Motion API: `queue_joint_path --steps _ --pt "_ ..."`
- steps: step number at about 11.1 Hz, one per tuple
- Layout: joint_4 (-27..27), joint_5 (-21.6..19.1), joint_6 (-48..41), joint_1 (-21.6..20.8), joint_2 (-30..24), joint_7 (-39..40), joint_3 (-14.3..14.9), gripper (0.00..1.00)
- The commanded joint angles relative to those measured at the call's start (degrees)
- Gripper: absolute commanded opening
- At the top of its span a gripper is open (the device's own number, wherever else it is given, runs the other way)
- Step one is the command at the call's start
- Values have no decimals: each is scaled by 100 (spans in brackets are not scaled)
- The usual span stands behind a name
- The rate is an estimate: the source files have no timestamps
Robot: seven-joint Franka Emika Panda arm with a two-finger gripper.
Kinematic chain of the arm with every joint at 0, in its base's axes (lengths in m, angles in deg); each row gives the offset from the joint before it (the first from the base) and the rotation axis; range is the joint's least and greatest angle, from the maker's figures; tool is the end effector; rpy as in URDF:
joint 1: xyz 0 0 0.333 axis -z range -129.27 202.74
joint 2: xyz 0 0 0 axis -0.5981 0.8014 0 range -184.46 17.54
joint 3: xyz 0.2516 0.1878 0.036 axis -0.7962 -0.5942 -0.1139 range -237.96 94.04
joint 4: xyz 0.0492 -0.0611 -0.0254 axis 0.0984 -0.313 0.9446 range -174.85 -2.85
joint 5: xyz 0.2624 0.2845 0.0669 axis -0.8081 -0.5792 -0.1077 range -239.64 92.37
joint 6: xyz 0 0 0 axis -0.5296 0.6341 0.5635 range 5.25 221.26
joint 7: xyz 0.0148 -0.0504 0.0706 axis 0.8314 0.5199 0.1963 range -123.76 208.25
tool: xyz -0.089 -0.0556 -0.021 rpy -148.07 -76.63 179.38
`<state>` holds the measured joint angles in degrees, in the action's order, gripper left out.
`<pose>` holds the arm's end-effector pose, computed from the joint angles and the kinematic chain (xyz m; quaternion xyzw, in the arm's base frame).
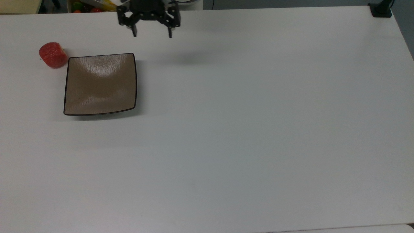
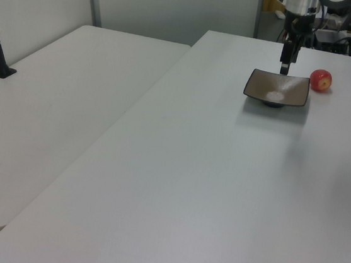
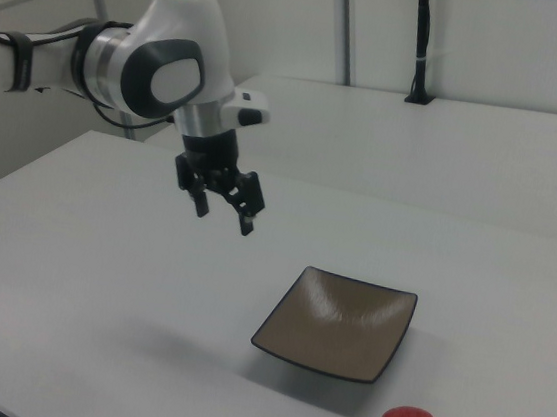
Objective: Apples placed on a ceramic plate
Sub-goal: 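Move the open gripper over toward the red apple beside the plate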
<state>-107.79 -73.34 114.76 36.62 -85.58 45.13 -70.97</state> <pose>0.5532 -0.0089 0.5152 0.9997 0.0184 0.0146 0.0026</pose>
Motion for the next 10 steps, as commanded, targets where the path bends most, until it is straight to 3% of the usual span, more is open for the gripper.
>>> queue_joint_path --steps 1,6,10 --pt "-30 50 363 397 -8 36 347 100" --pt "-39 32 802 933 167 -296 1051 100" --pt "-48 6 1311 1687 518 -1342 1078 100"
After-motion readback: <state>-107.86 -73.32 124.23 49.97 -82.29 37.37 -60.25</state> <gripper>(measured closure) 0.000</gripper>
